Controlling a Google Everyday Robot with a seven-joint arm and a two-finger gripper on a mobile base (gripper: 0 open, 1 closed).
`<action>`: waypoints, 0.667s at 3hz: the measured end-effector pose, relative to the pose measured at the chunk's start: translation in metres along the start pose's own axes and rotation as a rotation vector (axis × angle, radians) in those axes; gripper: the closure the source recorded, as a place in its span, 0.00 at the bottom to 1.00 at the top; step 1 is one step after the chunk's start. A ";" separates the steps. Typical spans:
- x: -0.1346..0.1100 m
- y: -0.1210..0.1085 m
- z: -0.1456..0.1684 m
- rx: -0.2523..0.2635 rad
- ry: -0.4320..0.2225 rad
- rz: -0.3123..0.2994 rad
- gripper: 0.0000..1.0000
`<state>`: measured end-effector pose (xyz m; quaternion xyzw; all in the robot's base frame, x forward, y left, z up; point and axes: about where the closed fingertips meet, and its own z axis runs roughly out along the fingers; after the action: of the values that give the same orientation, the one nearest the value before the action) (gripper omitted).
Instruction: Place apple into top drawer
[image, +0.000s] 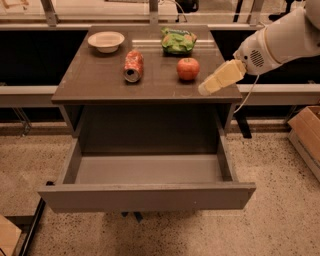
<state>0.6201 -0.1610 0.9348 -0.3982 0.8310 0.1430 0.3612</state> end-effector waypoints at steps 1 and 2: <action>-0.004 -0.022 0.029 -0.021 -0.049 0.015 0.00; -0.011 -0.040 0.058 -0.034 -0.100 0.016 0.00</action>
Offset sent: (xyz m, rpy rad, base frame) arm 0.1024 0.0142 -0.0454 0.1532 -0.0757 0.0199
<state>0.6841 -0.1498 0.9039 -0.3898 0.8126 0.1795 0.3943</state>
